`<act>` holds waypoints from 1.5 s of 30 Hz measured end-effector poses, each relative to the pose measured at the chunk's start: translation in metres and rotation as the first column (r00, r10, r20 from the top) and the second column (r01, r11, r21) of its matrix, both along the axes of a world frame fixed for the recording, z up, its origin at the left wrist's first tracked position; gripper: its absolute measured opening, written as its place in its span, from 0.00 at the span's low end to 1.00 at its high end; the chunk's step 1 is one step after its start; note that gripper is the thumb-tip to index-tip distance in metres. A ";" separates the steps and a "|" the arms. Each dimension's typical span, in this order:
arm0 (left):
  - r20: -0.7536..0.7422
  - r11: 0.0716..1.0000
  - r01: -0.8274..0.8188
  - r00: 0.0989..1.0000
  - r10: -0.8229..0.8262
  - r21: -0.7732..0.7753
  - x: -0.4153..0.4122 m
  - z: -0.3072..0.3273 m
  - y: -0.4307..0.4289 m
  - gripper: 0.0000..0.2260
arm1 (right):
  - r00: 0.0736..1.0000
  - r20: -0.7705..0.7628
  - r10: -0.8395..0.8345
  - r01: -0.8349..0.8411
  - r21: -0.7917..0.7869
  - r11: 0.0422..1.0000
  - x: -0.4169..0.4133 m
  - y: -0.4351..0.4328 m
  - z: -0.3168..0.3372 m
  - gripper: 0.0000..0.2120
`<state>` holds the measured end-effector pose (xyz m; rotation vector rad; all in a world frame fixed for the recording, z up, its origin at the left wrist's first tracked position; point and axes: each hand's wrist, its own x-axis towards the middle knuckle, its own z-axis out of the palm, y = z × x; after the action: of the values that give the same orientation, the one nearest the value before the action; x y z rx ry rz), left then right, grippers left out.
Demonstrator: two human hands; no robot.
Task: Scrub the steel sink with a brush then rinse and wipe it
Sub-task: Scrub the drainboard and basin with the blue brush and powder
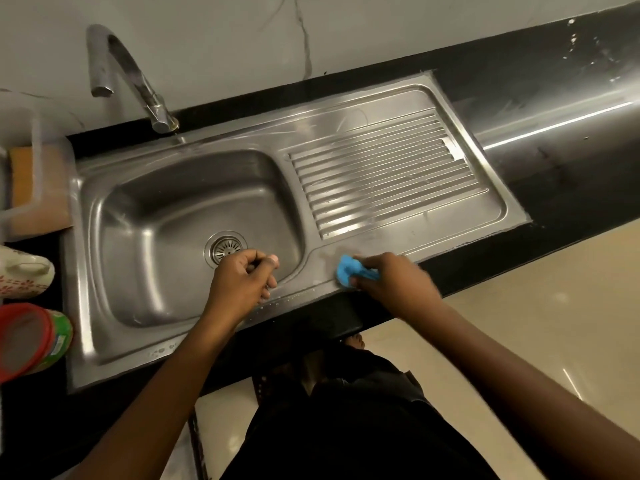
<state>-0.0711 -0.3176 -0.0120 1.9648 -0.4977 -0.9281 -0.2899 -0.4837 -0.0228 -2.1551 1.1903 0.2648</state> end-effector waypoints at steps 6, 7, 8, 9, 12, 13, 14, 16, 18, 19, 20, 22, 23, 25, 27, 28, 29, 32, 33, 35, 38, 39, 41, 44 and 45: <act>0.008 0.999 0.035 0.999 -0.035 0.006 -0.005 0.001 -0.005 0.09 | 0.963 -0.017 -0.270 0.266 -0.125 0.956 -0.066 -0.083 0.023 0.24; 0.005 0.999 0.037 0.999 -0.037 0.007 -0.006 0.001 -0.005 0.09 | 0.959 -0.006 -0.282 0.279 -0.125 0.952 -0.063 -0.079 0.022 0.24; 0.002 0.999 0.038 0.999 -0.038 0.007 -0.006 0.001 -0.007 0.09 | 0.958 0.001 -0.286 0.285 -0.100 0.953 -0.054 -0.070 0.019 0.23; -0.002 0.999 0.040 0.999 -0.040 0.008 -0.007 0.001 -0.008 0.09 | 0.962 0.008 -0.273 0.273 -0.050 0.961 -0.041 -0.056 0.017 0.22; -0.006 0.999 0.050 0.999 -0.050 0.013 -0.012 0.002 -0.016 0.09 | 0.986 0.081 -0.146 0.141 0.062 0.988 0.008 0.004 0.008 0.21; -0.004 0.999 0.049 0.999 -0.049 0.011 -0.014 0.003 -0.019 0.09 | 0.992 0.095 -0.080 0.075 0.051 0.996 0.025 0.024 0.008 0.21; -0.002 0.999 0.051 0.999 -0.051 0.010 -0.015 0.003 -0.022 0.09 | 0.994 0.105 -0.018 0.015 0.025 1.000 0.037 0.040 0.008 0.22; -0.003 0.998 0.061 0.998 -0.061 0.009 -0.017 0.005 -0.027 0.09 | 0.993 0.109 0.035 -0.034 -0.015 0.999 0.046 0.053 0.007 0.24; -0.008 0.998 0.062 0.998 -0.062 0.008 -0.018 0.006 -0.031 0.09 | 0.990 0.138 -0.020 0.018 0.018 1.000 0.034 0.038 0.006 0.23; -0.010 0.998 0.058 0.998 -0.058 0.008 -0.019 0.005 -0.032 0.09 | 0.985 0.155 -0.073 0.069 0.035 0.997 0.021 0.021 0.004 0.22; -0.013 0.999 0.053 0.999 -0.053 0.009 -0.020 0.005 -0.033 0.09 | 0.978 0.160 -0.135 0.132 0.026 0.991 0.006 0.001 0.001 0.21; -0.021 0.998 0.057 0.998 -0.057 0.009 -0.022 0.003 -0.036 0.09 | 0.959 0.151 -0.240 0.252 -0.064 0.966 -0.027 -0.042 0.000 0.21; -0.024 0.998 0.065 0.998 -0.064 0.012 -0.024 0.002 -0.037 0.10 | 0.949 0.146 -0.280 0.298 -0.123 0.947 -0.043 -0.062 0.000 0.21; -0.028 0.997 0.074 0.997 -0.073 0.019 -0.025 0.002 -0.038 0.10 | 0.926 0.154 -0.346 0.371 -0.186 0.910 -0.068 -0.091 0.000 0.22; -0.033 0.997 0.068 0.997 -0.068 0.020 -0.027 0.001 -0.041 0.10 | 0.901 0.167 -0.399 0.427 -0.192 0.884 -0.077 -0.102 -0.001 0.23; -0.033 0.998 0.066 0.997 -0.065 0.020 -0.027 0.002 -0.041 0.10 | 0.895 0.169 -0.412 0.440 -0.189 0.878 -0.074 -0.099 -0.002 0.23; -0.031 0.998 0.065 0.997 -0.065 0.020 -0.028 0.002 -0.042 0.10 | 0.895 0.172 -0.412 0.439 -0.183 0.879 -0.067 -0.093 -0.003 0.23; -0.028 0.997 0.072 0.997 -0.072 0.023 -0.030 0.002 -0.048 0.10 | 0.929 0.184 -0.322 0.340 -0.077 0.937 -0.023 -0.054 -0.007 0.22; -0.032 0.997 0.072 0.997 -0.071 0.023 -0.031 0.001 -0.050 0.10 | 0.943 0.199 -0.265 0.277 -0.032 0.960 -0.003 -0.037 -0.009 0.22; -0.033 0.997 0.069 0.997 -0.069 0.024 -0.032 0.001 -0.056 0.09 | 0.973 0.202 -0.108 0.113 -0.012 0.994 0.033 -0.003 -0.010 0.24; -0.025 0.997 0.069 0.997 -0.069 0.014 -0.031 0.002 -0.061 0.09 | 0.984 0.174 0.044 -0.034 -0.057 0.998 0.046 0.012 -0.009 0.26; -0.027 0.998 0.064 0.998 -0.063 0.008 -0.030 0.002 -0.062 0.09 | 0.984 0.177 0.023 -0.014 -0.054 0.998 0.038 0.002 -0.008 0.26; -0.030 0.999 0.054 0.998 -0.054 0.006 -0.029 0.000 -0.062 0.09 | 0.977 0.186 -0.100 0.107 -0.027 0.994 0.011 -0.036 -0.007 0.24; -0.034 0.997 0.071 0.997 -0.071 0.020 -0.030 -0.003 -0.063 0.09 | 0.926 0.222 -0.306 0.328 -0.071 0.942 -0.044 -0.109 0.000 0.20; -0.036 0.997 0.077 0.996 -0.076 0.024 -0.031 -0.004 -0.063 0.09 | 0.918 0.214 -0.333 0.362 -0.114 0.925 -0.060 -0.129 0.002 0.20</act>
<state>-0.1017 -0.3808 -0.0160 1.9606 -0.5462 -1.0198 -0.3502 -0.6130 -0.0209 -1.9911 1.4902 -0.1910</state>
